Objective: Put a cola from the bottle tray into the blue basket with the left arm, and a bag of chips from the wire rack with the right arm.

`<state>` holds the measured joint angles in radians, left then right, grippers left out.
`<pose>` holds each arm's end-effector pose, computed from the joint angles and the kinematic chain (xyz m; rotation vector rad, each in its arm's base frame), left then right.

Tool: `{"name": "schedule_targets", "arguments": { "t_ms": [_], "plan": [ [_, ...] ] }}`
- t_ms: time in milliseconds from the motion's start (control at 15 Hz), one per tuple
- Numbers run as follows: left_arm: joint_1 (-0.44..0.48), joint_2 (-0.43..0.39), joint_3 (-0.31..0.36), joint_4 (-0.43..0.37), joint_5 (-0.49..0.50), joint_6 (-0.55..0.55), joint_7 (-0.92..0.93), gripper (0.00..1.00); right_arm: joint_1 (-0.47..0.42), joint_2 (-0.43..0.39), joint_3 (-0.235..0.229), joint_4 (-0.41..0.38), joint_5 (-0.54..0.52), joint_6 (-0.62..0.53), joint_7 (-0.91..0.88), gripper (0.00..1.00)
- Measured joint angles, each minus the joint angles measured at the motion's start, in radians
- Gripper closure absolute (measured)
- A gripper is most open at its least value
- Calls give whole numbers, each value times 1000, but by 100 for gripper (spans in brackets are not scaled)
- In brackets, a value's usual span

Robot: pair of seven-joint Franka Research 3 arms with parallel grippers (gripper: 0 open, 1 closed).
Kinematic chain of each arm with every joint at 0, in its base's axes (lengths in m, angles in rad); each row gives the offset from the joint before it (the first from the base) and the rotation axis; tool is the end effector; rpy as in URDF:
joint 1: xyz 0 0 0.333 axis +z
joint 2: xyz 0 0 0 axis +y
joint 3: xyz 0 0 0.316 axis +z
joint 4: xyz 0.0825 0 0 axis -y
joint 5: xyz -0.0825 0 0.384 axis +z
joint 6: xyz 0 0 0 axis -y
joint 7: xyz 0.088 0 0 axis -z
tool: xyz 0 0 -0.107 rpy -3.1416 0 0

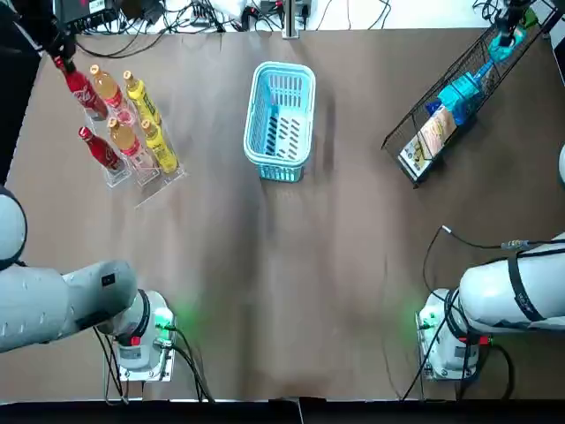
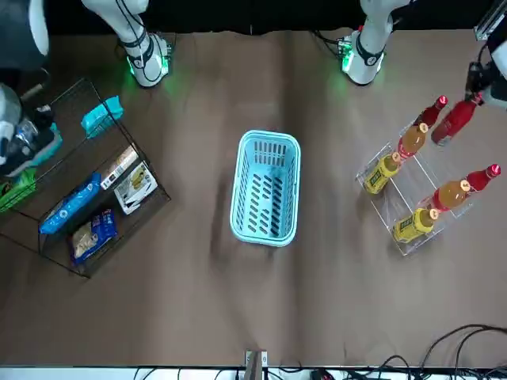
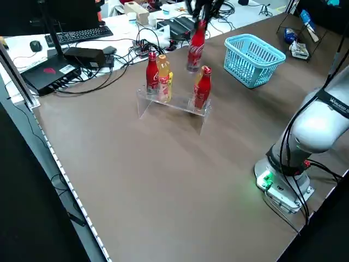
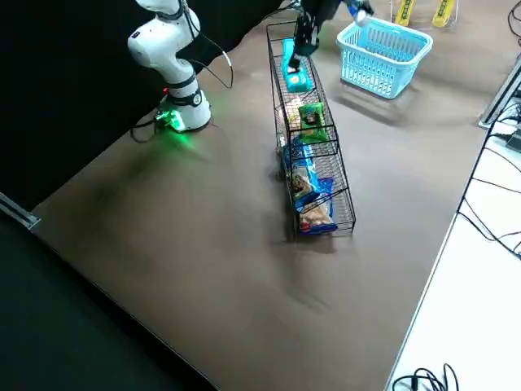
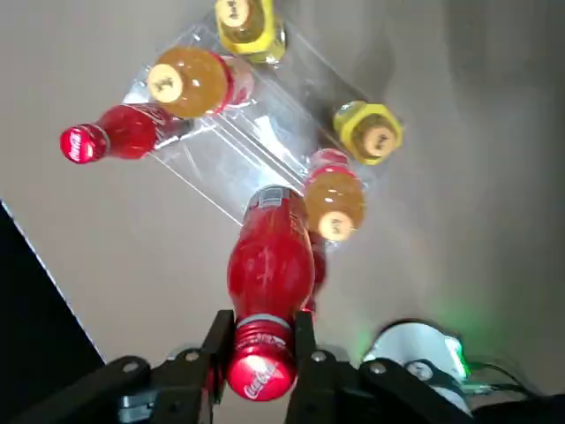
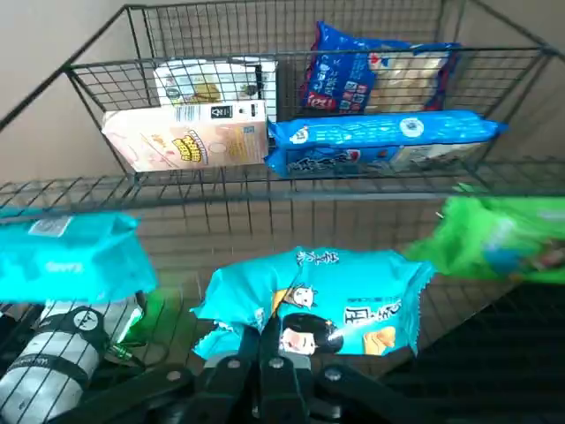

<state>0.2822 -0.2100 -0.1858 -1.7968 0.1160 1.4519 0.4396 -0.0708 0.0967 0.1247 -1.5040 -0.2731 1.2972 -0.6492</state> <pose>0.4713 0.0500 0.6172 -2.9771 0.4969 0.2641 0.5521 -0.0078 0.5868 2.7694 0.9648 -0.5410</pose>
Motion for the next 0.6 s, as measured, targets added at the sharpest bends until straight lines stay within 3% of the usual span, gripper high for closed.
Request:
{"name": "schedule_targets", "arguments": {
  "t_ms": [200,600],
  "plan": [
    [-4,-1,-97,70,-9,-93,-135,68,0,-3,0,57,16,-24,-12,99],
    [-7,20,-256,104,-178,-123,-484,68,-1,-15,0,78,152,-39,-9,99]
  ]
}}
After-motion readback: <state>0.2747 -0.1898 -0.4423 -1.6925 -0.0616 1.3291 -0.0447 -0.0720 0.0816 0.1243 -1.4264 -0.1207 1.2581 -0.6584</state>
